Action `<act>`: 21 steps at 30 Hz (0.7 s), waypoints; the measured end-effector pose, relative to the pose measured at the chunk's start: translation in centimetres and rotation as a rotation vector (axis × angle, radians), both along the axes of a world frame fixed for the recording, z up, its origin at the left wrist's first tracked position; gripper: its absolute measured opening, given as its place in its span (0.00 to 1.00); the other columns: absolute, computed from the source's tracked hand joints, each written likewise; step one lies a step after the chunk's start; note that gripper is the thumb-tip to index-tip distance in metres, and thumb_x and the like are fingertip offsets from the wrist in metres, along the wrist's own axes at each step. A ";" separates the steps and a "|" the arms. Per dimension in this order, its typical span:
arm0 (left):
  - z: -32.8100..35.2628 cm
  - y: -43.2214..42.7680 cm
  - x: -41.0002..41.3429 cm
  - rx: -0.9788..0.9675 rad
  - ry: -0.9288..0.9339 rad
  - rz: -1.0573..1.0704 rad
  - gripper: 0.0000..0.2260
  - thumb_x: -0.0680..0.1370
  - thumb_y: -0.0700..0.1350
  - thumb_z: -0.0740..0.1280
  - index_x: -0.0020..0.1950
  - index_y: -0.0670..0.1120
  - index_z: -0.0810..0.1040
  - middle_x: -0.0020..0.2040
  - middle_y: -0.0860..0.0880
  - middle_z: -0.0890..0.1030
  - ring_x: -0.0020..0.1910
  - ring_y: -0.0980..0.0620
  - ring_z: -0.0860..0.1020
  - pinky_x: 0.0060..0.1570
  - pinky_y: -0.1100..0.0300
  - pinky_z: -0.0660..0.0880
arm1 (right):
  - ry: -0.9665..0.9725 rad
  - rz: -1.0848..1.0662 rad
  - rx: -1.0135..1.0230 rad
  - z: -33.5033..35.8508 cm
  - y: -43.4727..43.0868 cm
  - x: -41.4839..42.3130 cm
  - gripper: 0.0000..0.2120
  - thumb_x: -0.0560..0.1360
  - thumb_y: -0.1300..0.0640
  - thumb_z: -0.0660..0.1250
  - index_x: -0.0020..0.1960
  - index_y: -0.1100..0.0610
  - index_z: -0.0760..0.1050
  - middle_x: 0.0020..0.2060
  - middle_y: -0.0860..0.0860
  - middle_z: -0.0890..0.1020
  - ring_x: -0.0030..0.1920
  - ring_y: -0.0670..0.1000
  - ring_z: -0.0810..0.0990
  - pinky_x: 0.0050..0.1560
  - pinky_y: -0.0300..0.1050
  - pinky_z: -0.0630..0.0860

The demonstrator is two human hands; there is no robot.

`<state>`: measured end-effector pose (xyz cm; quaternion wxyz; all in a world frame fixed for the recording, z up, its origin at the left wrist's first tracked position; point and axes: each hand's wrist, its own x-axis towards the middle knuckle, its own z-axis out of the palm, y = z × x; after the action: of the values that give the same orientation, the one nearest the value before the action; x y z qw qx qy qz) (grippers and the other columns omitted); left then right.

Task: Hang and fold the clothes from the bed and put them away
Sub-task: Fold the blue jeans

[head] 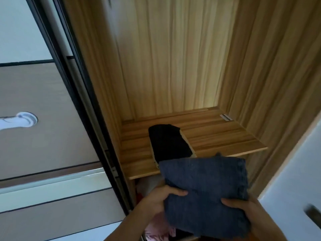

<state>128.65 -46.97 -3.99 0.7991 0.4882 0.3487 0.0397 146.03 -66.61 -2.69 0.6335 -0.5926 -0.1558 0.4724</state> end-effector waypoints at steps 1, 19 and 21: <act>-0.1 1.6 0.6 -0.029 -0.019 0.023 0.16 0.63 0.31 0.78 0.48 0.41 0.87 0.56 0.40 0.84 0.59 0.41 0.81 0.66 0.44 0.73 | -0.007 -0.004 0.017 0.0 2.0 1.0 0.42 0.45 0.63 0.85 0.57 0.62 0.78 0.47 0.60 0.86 0.48 0.64 0.84 0.45 0.56 0.81; 2.2 21.4 9.9 0.159 -0.123 0.210 0.27 0.59 0.40 0.78 0.58 0.44 0.79 0.50 0.47 0.86 0.51 0.48 0.84 0.52 0.50 0.76 | 0.054 0.214 0.075 1.3 25.6 15.2 0.22 0.70 0.63 0.76 0.62 0.67 0.76 0.57 0.64 0.82 0.57 0.64 0.82 0.49 0.53 0.81; 2.2 22.7 10.3 0.141 -0.095 0.302 0.24 0.62 0.42 0.79 0.57 0.44 0.80 0.49 0.46 0.87 0.49 0.47 0.85 0.50 0.51 0.77 | 0.062 0.265 0.043 0.8 29.1 16.1 0.19 0.73 0.63 0.72 0.62 0.66 0.77 0.57 0.63 0.83 0.57 0.63 0.82 0.49 0.52 0.81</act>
<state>138.97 -24.31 -1.82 0.7633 0.4829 0.3761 0.2066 162.12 -37.53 -1.89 0.5827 -0.5381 -0.2231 0.5667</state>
